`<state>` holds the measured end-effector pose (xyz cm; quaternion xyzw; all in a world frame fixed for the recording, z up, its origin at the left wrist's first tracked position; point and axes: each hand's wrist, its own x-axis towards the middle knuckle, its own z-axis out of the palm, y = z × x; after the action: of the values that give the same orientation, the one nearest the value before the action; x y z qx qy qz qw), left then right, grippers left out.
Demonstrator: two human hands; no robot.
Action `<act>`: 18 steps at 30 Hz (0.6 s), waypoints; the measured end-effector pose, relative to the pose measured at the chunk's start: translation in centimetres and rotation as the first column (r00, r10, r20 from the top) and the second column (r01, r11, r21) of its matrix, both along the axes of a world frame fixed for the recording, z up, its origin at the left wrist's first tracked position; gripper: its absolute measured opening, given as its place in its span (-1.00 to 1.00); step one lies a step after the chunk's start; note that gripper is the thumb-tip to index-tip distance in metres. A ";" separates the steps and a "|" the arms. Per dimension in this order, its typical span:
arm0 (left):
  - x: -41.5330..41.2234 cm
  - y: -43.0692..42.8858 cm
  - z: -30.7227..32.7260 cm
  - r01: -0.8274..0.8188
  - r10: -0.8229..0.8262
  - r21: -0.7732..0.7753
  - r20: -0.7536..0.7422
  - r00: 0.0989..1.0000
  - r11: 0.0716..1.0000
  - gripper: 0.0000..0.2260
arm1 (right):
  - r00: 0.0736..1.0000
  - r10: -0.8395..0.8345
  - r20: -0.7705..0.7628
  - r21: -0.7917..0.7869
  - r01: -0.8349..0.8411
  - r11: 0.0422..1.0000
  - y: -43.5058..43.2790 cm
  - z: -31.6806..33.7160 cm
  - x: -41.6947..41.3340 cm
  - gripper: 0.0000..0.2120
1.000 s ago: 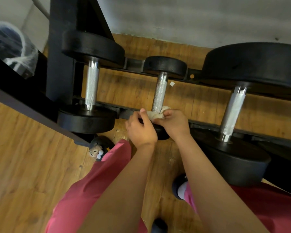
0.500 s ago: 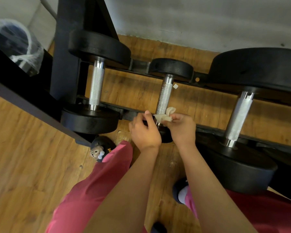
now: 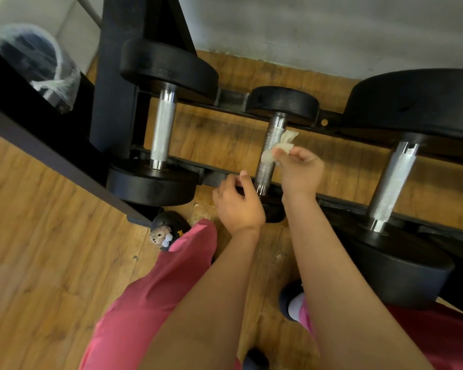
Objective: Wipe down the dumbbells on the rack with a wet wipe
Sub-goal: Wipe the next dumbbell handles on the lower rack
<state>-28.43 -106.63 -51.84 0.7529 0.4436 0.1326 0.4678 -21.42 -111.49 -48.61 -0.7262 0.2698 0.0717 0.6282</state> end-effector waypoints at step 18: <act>-1.1 1.0 7.0 0.216 -0.223 -0.216 -0.005 0.975 0.952 -0.71 | 0.883 0.465 0.070 0.168 -0.470 0.867 -5.8 5.7 -4.9 -0.92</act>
<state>-29.55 -105.63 -44.79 0.7447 0.3757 0.0202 0.5513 -26.36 -117.27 -42.96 -0.7109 0.0701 0.2358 0.6589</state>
